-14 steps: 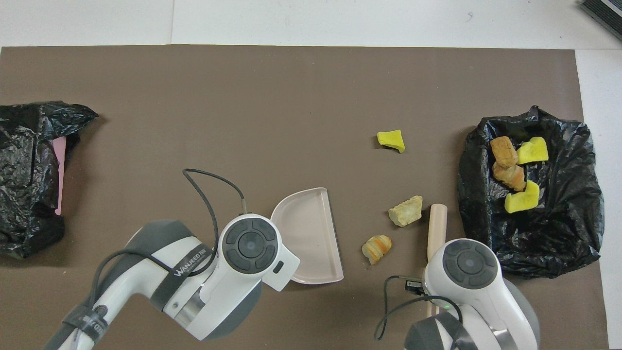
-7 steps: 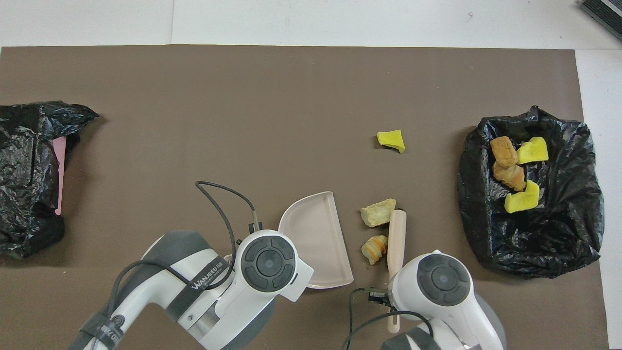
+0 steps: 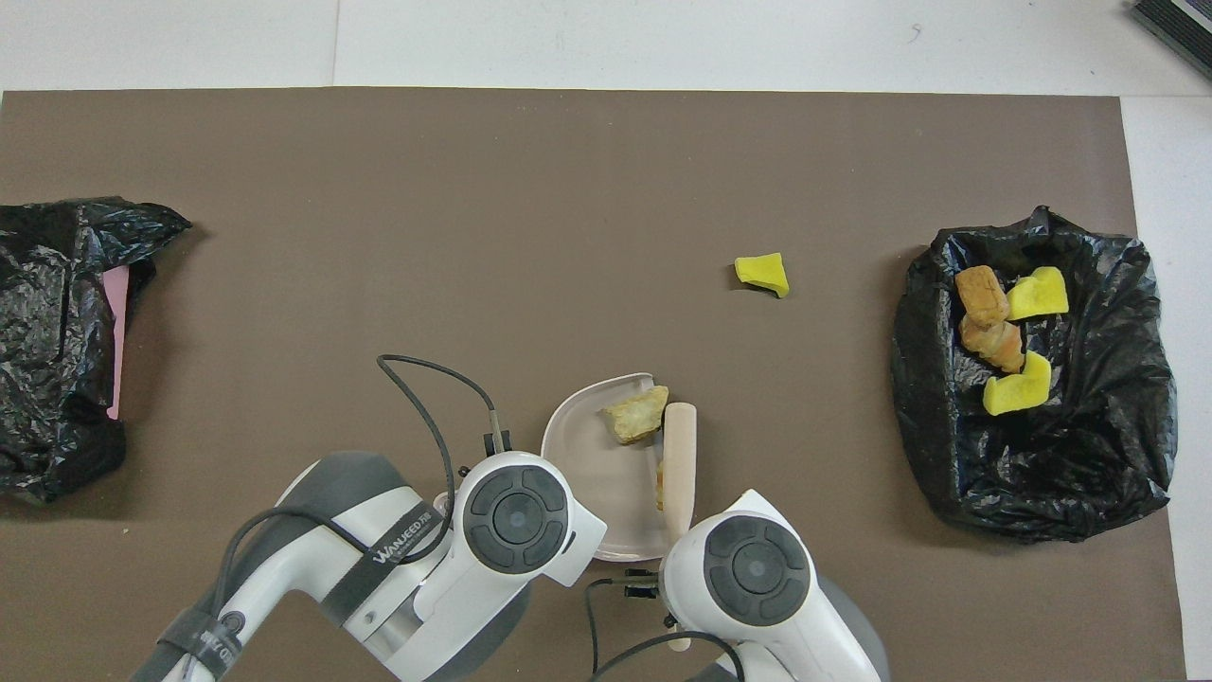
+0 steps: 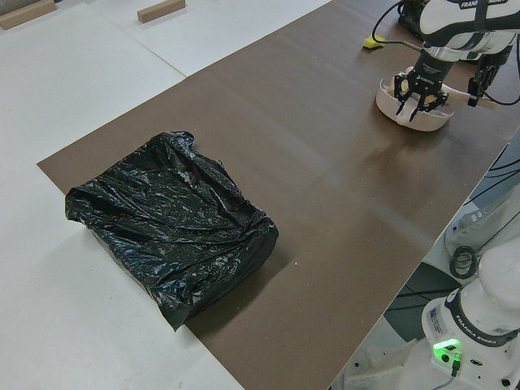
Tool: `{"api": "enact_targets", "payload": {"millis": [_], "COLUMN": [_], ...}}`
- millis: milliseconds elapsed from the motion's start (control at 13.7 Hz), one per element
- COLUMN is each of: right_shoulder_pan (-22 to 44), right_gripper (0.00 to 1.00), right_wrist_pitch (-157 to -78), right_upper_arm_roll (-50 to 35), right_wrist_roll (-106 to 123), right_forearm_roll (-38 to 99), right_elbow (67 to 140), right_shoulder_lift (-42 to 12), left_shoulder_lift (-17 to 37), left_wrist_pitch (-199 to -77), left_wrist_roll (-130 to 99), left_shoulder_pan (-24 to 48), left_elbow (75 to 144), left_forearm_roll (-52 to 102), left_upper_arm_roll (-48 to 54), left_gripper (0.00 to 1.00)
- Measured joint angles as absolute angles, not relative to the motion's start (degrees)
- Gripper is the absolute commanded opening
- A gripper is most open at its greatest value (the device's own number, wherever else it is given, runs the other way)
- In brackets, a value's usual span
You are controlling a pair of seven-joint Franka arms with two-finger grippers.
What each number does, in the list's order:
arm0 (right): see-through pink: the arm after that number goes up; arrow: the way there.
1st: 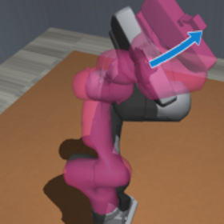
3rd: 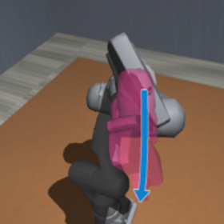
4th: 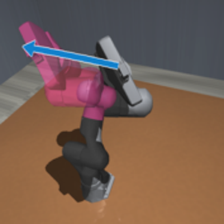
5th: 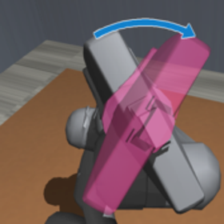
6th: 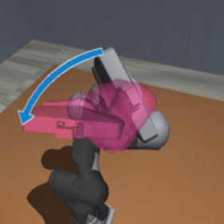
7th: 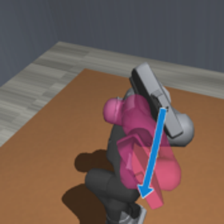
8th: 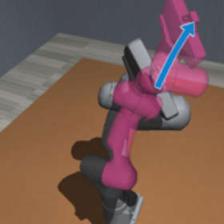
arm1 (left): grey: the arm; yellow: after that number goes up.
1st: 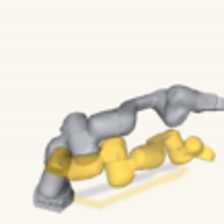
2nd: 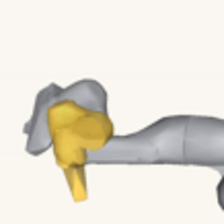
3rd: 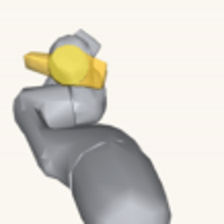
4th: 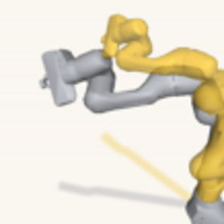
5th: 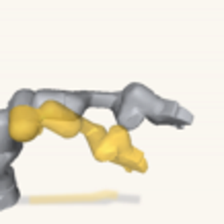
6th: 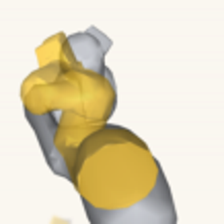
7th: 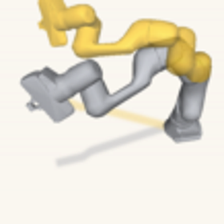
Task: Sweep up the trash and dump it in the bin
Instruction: 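Grasp the brush with the right gripper and sweep pieces into the dustpan, then sweep the last yellow sponge toward the dustpan with the right gripper's brush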
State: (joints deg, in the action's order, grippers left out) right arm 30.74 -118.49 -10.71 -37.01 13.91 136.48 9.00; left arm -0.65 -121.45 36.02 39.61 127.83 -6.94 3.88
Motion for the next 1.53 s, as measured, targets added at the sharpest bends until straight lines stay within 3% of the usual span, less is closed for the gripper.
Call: {"api": "enact_targets", "payload": {"millis": [364,655,1237,1528], "right_shoulder_pan": [32.2,31.0,14.1,11.1], "right_gripper": [0.0,0.0,0.0,0.0], "right_wrist_pitch": [-117.5,-109.4,-103.8,-103.3], "right_upper_arm_roll": [-10.7,-10.2,-9.6,-9.5], "right_wrist_roll": [-36.9,-36.8,-21.7,-18.0], "right_forearm_roll": [13.6,5.2,-8.5,-16.3], "right_elbow": [132.4,125.1,105.9,96.3], "right_shoulder_lift": [7.6,5.4,-9.6,-19.0], "left_shoulder_lift": [0.1,1.2,3.3,3.6], "left_wrist_pitch": [-125.9,-129.3,-126.8,-126.1], "left_wrist_roll": [41.7,45.2,45.0,41.6], "left_shoulder_pan": [35.9,32.5,31.2,31.2], "left_elbow": [128.3,128.2,124.6,123.8], "left_forearm_roll": [-6.9,-6.9,-6.9,-6.9], "left_upper_arm_roll": [3.5,3.3,3.1,3.3], "left_gripper": [0.0,0.0,0.0,0.0]}}
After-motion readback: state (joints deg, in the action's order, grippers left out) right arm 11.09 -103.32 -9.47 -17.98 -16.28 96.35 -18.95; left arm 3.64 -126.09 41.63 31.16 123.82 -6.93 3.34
